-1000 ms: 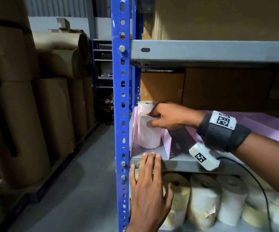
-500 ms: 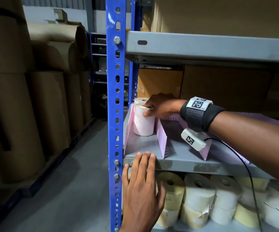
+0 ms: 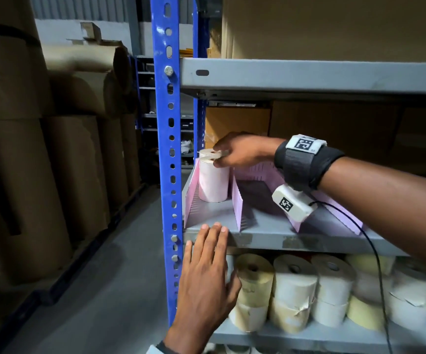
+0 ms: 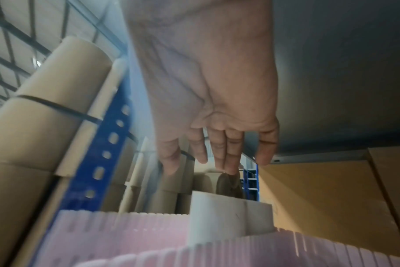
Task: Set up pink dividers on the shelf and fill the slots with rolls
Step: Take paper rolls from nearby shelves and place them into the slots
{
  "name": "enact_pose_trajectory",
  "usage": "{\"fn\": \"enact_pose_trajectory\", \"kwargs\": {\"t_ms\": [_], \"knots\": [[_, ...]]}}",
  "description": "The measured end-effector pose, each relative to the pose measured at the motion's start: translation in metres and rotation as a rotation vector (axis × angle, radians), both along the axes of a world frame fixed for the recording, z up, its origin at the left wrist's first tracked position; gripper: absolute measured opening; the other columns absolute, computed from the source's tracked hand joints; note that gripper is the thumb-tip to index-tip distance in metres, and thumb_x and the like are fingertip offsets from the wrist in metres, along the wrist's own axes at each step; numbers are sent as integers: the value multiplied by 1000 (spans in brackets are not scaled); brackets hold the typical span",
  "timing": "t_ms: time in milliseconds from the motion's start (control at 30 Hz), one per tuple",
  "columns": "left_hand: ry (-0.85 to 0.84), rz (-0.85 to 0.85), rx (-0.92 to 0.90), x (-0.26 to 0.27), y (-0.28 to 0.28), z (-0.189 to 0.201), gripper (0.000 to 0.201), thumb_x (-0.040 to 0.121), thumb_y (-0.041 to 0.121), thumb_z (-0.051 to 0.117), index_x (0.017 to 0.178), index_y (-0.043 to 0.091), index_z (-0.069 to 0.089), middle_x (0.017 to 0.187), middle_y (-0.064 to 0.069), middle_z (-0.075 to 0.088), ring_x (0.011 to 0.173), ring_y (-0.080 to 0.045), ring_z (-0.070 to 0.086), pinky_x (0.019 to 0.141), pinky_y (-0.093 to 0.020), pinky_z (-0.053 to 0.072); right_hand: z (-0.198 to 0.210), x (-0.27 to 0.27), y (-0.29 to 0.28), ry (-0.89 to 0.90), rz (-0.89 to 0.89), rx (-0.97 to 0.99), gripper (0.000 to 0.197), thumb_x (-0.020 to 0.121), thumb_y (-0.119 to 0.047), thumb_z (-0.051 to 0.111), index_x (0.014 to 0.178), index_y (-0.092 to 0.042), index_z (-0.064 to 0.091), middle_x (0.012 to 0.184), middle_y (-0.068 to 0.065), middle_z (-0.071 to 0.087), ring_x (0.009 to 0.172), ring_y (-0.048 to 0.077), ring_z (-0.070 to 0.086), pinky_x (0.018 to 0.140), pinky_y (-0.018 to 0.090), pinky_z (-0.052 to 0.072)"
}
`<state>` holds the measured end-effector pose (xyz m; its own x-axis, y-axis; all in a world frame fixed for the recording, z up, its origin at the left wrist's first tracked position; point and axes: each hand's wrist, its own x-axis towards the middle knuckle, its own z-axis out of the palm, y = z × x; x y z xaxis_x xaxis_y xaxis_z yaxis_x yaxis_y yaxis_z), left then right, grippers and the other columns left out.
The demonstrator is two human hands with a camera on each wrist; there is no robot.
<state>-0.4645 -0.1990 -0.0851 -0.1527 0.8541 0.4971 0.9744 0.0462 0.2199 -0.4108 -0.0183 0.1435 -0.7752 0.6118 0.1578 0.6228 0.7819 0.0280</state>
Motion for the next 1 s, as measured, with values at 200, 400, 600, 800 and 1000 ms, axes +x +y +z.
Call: {"fn": "enact_pose_trajectory", "kwargs": {"t_ms": [200, 400, 600, 800, 1000], "knots": [[-235, -92, 64, -2, -43, 14, 78, 99, 55, 47, 163, 34, 8, 168, 21, 7, 154, 3, 0, 122, -17, 12, 2, 61, -75, 158, 79, 50, 56, 91, -47, 63, 139, -18, 55, 135, 3, 63, 121, 22, 60, 101, 38, 50], [-417, -166, 174, 20, -92, 18, 63, 95, 46, 62, 153, 39, 39, 153, 32, 34, 142, 7, 33, 112, -7, 25, -45, 136, -154, 388, 47, 93, 54, 89, -49, 63, 137, -25, 58, 133, -7, 64, 119, 9, 58, 93, 23, 43], [-575, -237, 277, 52, -131, -11, 45, 88, 41, 67, 132, 35, 62, 126, 21, 63, 97, -2, 62, 73, -28, 54, -131, 209, -214, 531, -141, -33, 42, 88, -47, 66, 128, -31, 65, 121, -20, 67, 112, -6, 58, 94, 18, 47], [-637, -344, 177, 108, -149, -38, 40, 88, 45, 62, 128, 37, 63, 118, 24, 63, 104, -2, 63, 74, -31, 56, -183, 275, -248, 527, -304, -128, 50, 84, -61, 55, 123, -33, 66, 113, -23, 67, 106, -6, 59, 89, 20, 49], [-572, -468, 82, 162, -143, -35, 30, 87, 43, 64, 111, 28, 74, 105, 17, 71, 96, 0, 61, 73, -19, 48, -205, 342, -263, 526, -469, -162, 54, 82, -66, 51, 124, -35, 65, 115, -26, 64, 111, -8, 56, 98, 26, 48]]}}
